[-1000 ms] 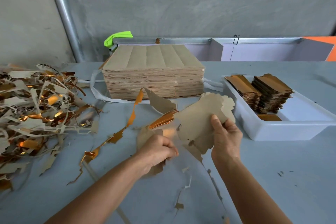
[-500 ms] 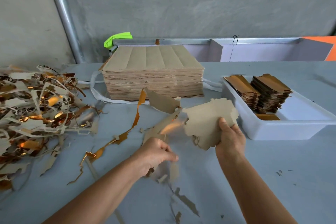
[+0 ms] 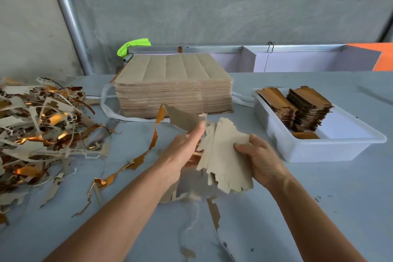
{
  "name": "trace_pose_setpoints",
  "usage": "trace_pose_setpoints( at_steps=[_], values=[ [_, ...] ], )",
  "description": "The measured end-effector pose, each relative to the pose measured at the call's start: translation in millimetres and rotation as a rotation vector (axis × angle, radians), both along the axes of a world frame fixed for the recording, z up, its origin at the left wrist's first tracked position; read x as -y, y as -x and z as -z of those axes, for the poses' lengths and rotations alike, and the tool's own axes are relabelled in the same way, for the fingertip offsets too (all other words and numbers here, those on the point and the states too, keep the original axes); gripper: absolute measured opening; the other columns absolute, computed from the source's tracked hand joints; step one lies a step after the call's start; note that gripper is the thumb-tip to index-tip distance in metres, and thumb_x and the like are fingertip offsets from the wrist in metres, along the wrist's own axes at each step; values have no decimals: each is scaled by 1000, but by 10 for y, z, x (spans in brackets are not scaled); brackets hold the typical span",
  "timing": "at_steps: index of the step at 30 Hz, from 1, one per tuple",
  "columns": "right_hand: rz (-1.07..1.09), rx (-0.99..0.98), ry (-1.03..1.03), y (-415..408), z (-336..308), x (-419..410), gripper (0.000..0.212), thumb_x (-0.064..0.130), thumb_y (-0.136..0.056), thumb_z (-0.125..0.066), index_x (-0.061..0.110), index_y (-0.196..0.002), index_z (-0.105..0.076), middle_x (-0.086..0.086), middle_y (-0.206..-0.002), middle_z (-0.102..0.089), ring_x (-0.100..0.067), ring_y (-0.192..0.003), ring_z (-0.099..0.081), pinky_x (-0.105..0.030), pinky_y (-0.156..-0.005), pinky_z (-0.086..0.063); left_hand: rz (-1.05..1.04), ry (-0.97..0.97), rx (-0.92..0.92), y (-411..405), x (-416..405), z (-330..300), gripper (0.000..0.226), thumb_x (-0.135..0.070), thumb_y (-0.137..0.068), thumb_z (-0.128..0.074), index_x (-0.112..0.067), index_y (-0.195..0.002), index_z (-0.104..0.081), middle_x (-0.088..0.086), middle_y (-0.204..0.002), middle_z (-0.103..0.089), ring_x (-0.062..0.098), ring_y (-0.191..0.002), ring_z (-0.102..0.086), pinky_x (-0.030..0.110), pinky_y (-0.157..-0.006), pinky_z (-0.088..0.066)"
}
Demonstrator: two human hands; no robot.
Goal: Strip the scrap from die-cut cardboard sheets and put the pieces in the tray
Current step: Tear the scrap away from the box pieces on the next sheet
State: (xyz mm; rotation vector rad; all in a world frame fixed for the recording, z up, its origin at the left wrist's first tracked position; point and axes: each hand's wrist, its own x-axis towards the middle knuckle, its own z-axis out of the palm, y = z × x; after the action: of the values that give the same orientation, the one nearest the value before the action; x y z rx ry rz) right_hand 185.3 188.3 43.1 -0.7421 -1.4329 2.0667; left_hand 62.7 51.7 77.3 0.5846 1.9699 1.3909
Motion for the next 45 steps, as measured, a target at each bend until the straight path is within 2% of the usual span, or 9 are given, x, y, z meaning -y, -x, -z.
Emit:
trace_pose_setpoints(
  at_steps=[3, 6, 12, 16, 24, 32, 39, 42, 45],
  values=[
    [25, 14, 48, 89, -69, 112, 28, -3, -86, -58, 13, -108, -56, -13, -99, -65, -26, -82, -64, -34, -64, -54, 46, -46, 110, -106, -50, 189, 46, -56, -90, -49, -26, -123, -59, -4, -120, -64, 12, -110, -61, 37, -95, -50],
    [37, 6, 244, 175, -140, 181, 28, 2, -82, -67, 2, -109, -60, -16, -94, -70, -27, -76, -67, -33, -56, -55, -86, -208, 169, -167, -89, 213, 18, -35, -98, -46, -28, -97, -62, -6, -96, -67, 11, -88, -65, 36, -79, -57],
    [59, 135, 362, 314, -248, 210, 24, -2, -82, -66, 3, -104, -56, -19, -97, -66, -34, -83, -64, -48, -61, -52, -251, -274, 272, -93, -104, 47, 31, -39, -100, -42, -15, -104, -60, 11, -100, -68, 23, -88, -65, 38, -70, -57],
    [196, 98, 425, 345, -230, 80, 27, -3, -85, -61, 4, -109, -50, -20, -106, -60, -41, -101, -60, -65, -69, -47, -515, -321, -160, -112, 40, 109, 8, -27, -95, -51, -20, -97, -52, 2, -100, -60, 15, -91, -59, 30, -77, -49],
    [418, 30, 392, 412, -55, 5, 31, 1, -86, -61, 6, -115, -50, -15, -103, -59, -36, -104, -58, -61, -93, -45, -124, -65, -509, -516, 241, 275, 27, -44, -73, -74, -19, -74, -64, -5, -68, -65, 10, -68, -62, 31, -66, -53],
    [423, 28, 429, 406, -50, 62, 18, 2, -86, -63, 9, -78, -49, -9, -82, -57, -30, -89, -58, -56, -95, -47, -130, -225, -197, -435, 146, 372, 21, -15, -87, -65, -2, -71, -64, -4, -54, -59, 14, -53, -47, 25, -54, -42],
    [403, -19, 500, 385, 6, 38, 27, 0, -87, -61, 9, -110, -49, -11, -92, -59, -33, -100, -58, -57, -96, -45, -180, -211, -264, -446, 185, 403, 25, -24, -84, -66, -5, -71, -58, -3, -57, -54, 12, -56, -49, 39, -60, -49],
    [398, 3, 478, 411, 16, 47, 27, 2, -87, -62, 8, -111, -51, -11, -91, -59, -30, -92, -58, -52, -94, -48, -146, -147, -305, -470, 171, 372, 31, -43, -76, -72, -14, -74, -64, -7, -62, -62, 8, -58, -56, 23, -57, -47],
    [384, 4, 469, 417, 31, 57, 25, 2, -87, -62, 7, -109, -51, -10, -89, -59, -29, -93, -57, -50, -95, -48, -79, -191, -254, -465, 143, 387, 26, -26, -88, -65, -5, -73, -66, -4, -58, -62, 11, -49, -47, 19, -51, -41]
  ],
)
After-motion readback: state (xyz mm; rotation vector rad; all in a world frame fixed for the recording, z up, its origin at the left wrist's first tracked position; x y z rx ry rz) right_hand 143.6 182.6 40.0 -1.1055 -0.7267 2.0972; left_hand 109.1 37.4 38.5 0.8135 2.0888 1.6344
